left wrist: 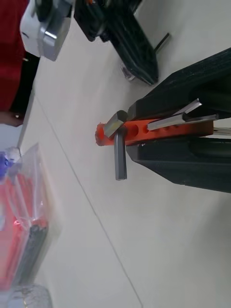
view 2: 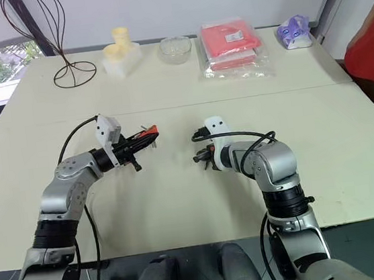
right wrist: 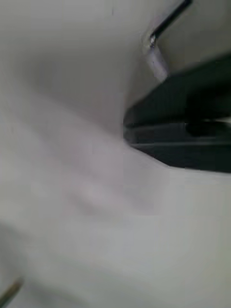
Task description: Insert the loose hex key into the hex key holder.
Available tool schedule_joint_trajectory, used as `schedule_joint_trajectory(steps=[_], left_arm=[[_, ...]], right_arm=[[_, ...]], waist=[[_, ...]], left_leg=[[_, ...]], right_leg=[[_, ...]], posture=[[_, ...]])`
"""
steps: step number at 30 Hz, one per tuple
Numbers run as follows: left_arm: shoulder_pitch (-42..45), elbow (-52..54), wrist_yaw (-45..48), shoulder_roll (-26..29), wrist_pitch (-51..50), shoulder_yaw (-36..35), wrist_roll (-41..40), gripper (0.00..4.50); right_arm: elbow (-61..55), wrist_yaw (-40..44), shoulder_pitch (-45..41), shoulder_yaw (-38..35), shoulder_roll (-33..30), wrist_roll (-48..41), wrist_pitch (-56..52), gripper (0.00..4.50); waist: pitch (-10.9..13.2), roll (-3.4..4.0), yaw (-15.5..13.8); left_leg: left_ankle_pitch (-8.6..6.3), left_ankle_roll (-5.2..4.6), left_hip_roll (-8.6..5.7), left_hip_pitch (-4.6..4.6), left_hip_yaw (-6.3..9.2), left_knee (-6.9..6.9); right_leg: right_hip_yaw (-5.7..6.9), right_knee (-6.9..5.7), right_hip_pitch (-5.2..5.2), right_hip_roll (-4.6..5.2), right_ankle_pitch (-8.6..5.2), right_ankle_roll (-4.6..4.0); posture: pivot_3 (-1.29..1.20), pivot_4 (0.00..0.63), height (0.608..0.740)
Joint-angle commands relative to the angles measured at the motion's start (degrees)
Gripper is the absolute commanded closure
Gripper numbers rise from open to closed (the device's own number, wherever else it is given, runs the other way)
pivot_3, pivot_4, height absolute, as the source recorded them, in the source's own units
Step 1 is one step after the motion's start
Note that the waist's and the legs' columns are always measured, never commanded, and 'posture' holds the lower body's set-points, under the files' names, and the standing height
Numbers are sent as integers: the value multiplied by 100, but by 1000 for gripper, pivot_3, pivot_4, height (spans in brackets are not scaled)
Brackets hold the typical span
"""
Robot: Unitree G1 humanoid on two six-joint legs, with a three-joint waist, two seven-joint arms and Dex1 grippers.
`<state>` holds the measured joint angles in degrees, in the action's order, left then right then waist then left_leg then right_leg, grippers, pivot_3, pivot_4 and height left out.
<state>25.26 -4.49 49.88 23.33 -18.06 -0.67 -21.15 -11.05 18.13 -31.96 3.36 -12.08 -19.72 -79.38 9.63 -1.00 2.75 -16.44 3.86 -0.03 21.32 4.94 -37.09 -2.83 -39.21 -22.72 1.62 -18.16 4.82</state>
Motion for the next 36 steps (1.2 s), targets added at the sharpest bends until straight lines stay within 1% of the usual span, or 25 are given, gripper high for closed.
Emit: schedule_joint_trajectory(steps=[1, 6, 7, 9, 11, 12, 13, 14, 16, 20, 24, 28, 31, 34, 36], left_arm=[[-57, 120, -47, 5, 155, -16, 33, 4500], [-161, 133, -91, -17, 169, -41, 27, 4500], [-162, 128, -97, -27, 175, -28, 32, 4500], [-158, 123, -97, -41, 176, -7, 36, 4500], [-125, 87, -68, -50, 184, 28, 45, 4500], [-101, 50, -50, -56, 200, 48, 59, 4500], [-78, 12, -36, -60, 219, 64, 76, 4500], [-59, -23, -21, -64, 240, 79, 92, 4500], [-3, -118, 2, -83, 281, 102, 116, 4500], [34, -224, 45, -123, 335, 150, 137, 4500], [31, -290, 80, -146, 384, 199, 160, 4500], [78, -383, 118, -169, 447, 253, 223, 4500], [129, -450, 126, -191, 480, 268, 251, 4500], [153, -502, 115, -209, 500, 267, 281, 4500], [138, -479, 88, -231, 497, 266, 301, 4500]], right_arm=[[163, 68, 194, 266, -41, -65, -194, 4487], [-143, 99, -21, 34, -156, -86, 29, 4487], [-199, 90, -71, -44, -187, -90, 36, 4244], [-313, 77, -134, -155, -238, -116, -26, 3696], [-564, 62, -187, -310, -312, -199, -331, 2782], [-716, 69, -202, -430, -313, -268, -552, 2134], [-843, 78, -213, -551, -298, -329, -774, 1629], [-952, 78, -224, -693, -251, -378, -993, 1252], [-1087, 51, -223, -957, -185, -478, -1260, 1252], [-1298, -59, 40, -1328, -280, -940, -1312, 1252], [-1372, -314, 250, -1477, -291, -1423, -1312, 1252], [-1284, -701, 342, -1533, -174, -1762, -1312, 1252], [-1031, -913, 278, -1428, 54, -1689, -1312, 1252], [-627, -1005, 117, -1174, 275, -1348, -1278, 1252], [-345, -965, 37, -811, 255, -1188, -1054, 1252]], waist=[[-1, 0, 2], [0, 0, -18], [0, 0, -21], [1, 1, -25], [2, 2, -34], [3, 2, -42], [3, 3, -51], [3, 3, -51], [3, 3, -49], [5, 3, -41], [6, 4, -19], [8, 6, -22], [8, 6, -25], [8, 6, -10], [7, 6, -5]], left_leg=[[0, -1, 1, 0, 1, 0], [0, -1, 2, 9, 3, -1], [-1, -1, 1, 10, 3, -1], [0, -1, 1, 13, 4, -1], [0, -1, 1, 14, 4, -1], [0, -1, 0, 18, 5, -2], [0, -1, 0, 19, 6, -2], [0, -1, -1, 20, 6, -2], [0, -1, -1, 21, 6, -1], [0, -1, -3, 22, 6, 1], [-1, -1, -2, 22, 2, 4], [-1, -2, -1, 22, 2, 4], [-1, -1, -1, 23, 2, 3], [-1, -1, -1, 21, 0, 4], [-1, -1, -1, 18, -2, 4]], right_leg=[[0, 1, 0, -2, 0, 0], [0, 4, -5, 2, 0, 0], [0, 4, -5, 2, 0, 0], [0, 5, -7, 3, 0, 0], [0, 6, -7, 4, 0, 0], [0, 6, -8, 6, 0, 0], [0, 8, -9, 7, 0, 1], [0, 8, -9, 9, 0, 1], [0, 11, -10, 9, -1, 1], [1, 11, -12, 8, -1, 1], [-1, 11, -13, 7, -1, 1], [-1, 11, -14, 4, -1, 1], [-1, 11, -14, 5, -1, 1], [-2, 11, -14, 4, -1, 1], [-3, 11, -13, 1, -1, 1]], posture=[[0, 150, 740], [0, 150, 740], [0, 150, 740], [0, 150, 740], [0, 150, 740], [0, 150, 740], [0, 150, 740], [0, 150, 740], [0, 150, 740], [0, 150, 740], [0, 150, 740], [0, 150, 740], [0, 150, 740], [0, 150, 740], [0, 150, 740]])
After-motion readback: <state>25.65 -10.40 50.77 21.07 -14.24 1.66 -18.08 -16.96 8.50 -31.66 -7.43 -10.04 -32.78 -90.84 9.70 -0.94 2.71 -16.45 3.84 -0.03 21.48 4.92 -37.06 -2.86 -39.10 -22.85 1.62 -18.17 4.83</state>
